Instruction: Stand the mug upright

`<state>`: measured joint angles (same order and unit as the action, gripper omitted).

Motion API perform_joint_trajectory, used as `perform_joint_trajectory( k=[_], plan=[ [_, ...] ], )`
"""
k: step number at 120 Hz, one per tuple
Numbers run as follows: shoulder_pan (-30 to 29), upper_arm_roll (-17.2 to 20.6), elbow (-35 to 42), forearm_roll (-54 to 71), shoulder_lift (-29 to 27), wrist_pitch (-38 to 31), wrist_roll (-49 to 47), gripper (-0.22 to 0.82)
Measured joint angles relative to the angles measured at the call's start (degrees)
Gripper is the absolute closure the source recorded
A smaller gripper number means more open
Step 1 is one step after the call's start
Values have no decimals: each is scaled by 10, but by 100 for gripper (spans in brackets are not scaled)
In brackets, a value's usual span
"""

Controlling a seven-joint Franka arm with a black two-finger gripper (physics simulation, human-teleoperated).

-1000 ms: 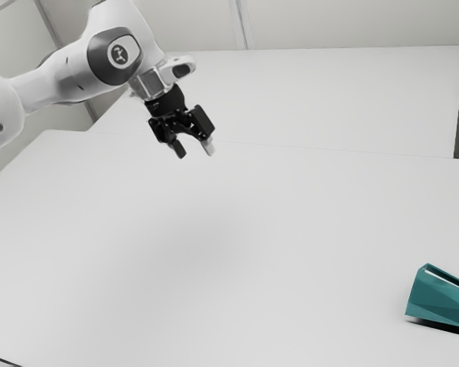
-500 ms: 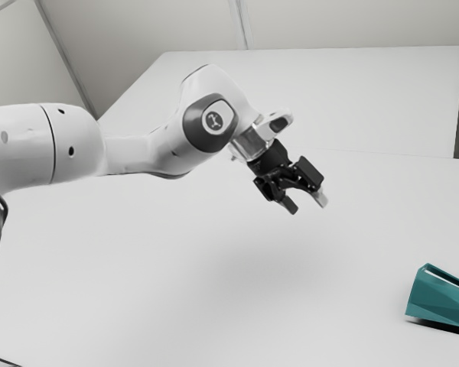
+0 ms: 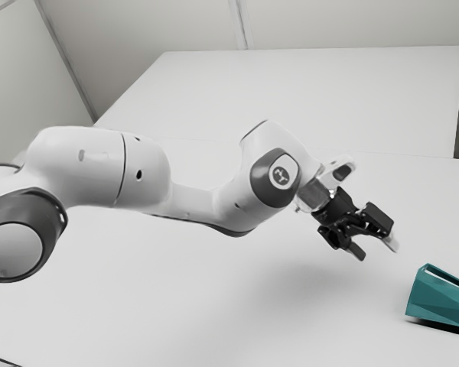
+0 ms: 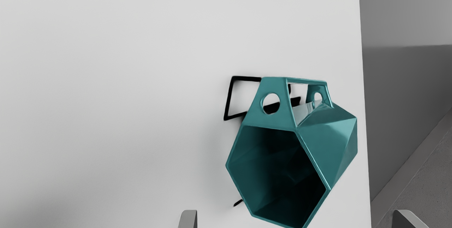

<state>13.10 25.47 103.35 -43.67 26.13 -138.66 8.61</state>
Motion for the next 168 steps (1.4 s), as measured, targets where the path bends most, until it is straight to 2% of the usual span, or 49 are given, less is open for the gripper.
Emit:
perform_joint_trajectory(
  k=[24, 51, 87, 92, 111, 123, 141, 168],
  plan=[
    [23, 16, -10, -31, 21, -25, 3, 0],
    [51, 19, -42, -49, 70, -46, 6, 0],
    [70, 20, -57, -93, 86, -62, 9, 1],
    [72, 20, -57, -106, 88, -63, 9, 6],
    [79, 20, -58, -130, 91, -70, 14, 45],
    [79, 21, -64, -134, 90, -74, 17, 60],
    [80, 28, -67, -134, 88, -78, 20, 71],
    [83, 31, -67, -134, 84, -84, 22, 75]
  ],
)
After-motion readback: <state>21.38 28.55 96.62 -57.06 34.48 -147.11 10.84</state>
